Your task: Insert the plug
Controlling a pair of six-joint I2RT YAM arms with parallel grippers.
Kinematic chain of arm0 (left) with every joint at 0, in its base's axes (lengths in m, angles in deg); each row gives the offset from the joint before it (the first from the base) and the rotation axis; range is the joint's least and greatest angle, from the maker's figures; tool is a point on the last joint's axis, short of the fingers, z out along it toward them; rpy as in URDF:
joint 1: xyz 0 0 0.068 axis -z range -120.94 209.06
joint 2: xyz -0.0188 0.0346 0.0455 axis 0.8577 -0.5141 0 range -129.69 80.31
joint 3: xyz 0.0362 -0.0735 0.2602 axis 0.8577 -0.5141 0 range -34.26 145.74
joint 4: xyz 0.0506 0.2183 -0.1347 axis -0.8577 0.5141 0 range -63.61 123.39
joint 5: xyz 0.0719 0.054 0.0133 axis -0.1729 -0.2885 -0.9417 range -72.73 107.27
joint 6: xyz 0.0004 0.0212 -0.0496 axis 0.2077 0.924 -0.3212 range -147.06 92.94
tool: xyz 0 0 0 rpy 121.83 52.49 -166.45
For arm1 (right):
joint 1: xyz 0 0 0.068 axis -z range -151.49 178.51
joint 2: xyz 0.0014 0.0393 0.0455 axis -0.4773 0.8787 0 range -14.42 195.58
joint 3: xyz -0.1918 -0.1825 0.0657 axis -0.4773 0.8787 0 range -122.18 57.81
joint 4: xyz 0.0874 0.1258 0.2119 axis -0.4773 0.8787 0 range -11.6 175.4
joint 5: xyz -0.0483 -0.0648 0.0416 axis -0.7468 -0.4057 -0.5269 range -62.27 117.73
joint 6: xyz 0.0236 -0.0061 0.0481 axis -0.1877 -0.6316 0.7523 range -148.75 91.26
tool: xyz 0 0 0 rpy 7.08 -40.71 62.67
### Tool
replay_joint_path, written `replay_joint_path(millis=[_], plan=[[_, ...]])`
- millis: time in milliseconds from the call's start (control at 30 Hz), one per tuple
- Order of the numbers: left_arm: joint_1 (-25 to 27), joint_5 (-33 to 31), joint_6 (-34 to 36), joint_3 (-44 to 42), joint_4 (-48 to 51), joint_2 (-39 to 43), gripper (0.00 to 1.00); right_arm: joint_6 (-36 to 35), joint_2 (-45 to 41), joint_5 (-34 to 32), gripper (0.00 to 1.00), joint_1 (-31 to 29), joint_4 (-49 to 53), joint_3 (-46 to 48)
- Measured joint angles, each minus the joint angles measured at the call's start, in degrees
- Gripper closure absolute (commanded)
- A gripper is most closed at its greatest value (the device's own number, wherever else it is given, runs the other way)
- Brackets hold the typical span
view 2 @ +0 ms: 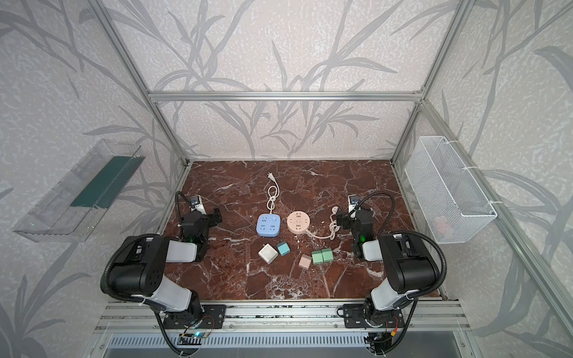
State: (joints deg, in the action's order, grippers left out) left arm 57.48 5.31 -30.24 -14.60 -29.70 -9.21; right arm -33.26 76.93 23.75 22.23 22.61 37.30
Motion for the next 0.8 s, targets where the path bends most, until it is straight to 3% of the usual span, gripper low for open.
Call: replay_joint_path(millis=[300, 533, 800], plan=[[1.2, -2.1, 0.22, 0.57, 3.17, 1.01, 0.01, -0.02, -1.42, -0.35, 0.01, -0.22, 3.06, -0.33], [6.84, -8.72, 1.18, 2.49, 11.21, 15.04, 0.01, 1.44, -12.41, -8.37, 0.01, -4.85, 21.42, -9.73], [8.9, -16.06, -12.63, 15.69, 36.33, 27.21, 0.01, 11.32, -16.52, -15.89, 0.01, -10.43, 46.4, -24.06]])
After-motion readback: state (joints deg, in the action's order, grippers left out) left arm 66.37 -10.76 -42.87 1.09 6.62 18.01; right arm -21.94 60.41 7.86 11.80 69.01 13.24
